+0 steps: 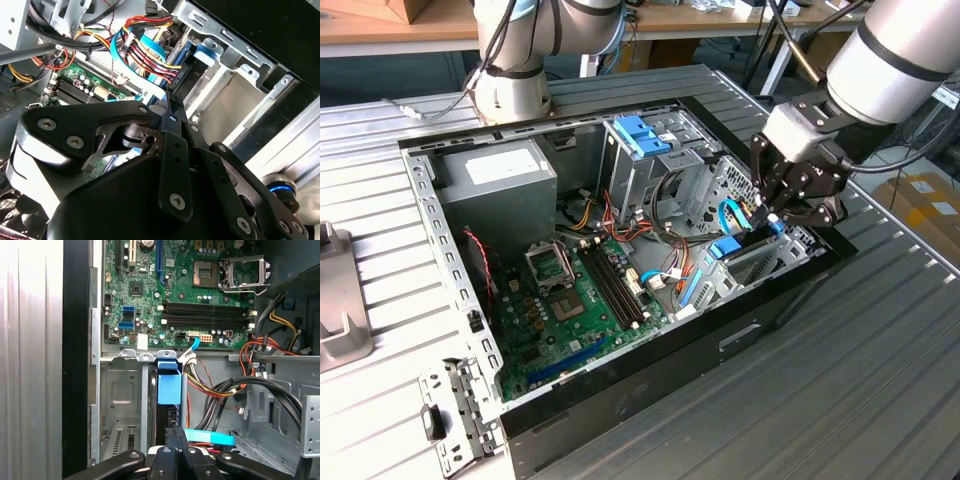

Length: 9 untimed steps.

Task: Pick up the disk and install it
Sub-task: 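Insert the second disk wire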

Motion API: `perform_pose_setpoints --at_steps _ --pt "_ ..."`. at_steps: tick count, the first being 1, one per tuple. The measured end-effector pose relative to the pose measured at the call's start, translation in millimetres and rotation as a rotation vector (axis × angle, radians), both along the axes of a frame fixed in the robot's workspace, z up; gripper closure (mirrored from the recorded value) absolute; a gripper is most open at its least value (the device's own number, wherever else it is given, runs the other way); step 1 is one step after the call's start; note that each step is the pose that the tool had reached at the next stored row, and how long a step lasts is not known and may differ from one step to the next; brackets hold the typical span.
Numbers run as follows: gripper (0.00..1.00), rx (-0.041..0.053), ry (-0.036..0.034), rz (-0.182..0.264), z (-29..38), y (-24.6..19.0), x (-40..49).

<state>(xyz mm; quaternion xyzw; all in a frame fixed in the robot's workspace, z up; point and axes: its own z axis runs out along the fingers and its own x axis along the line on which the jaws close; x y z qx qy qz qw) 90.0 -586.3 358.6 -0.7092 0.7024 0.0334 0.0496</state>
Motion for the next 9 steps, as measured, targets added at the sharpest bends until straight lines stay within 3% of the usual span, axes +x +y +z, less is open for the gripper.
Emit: perform_pose_setpoints --at_steps 3,9 --pt "0.90 -0.0001 0.0000 0.000 4.3 0.0 0.0" --pt "0.90 -0.0003 0.0005 0.000 5.1 0.0 4.7"
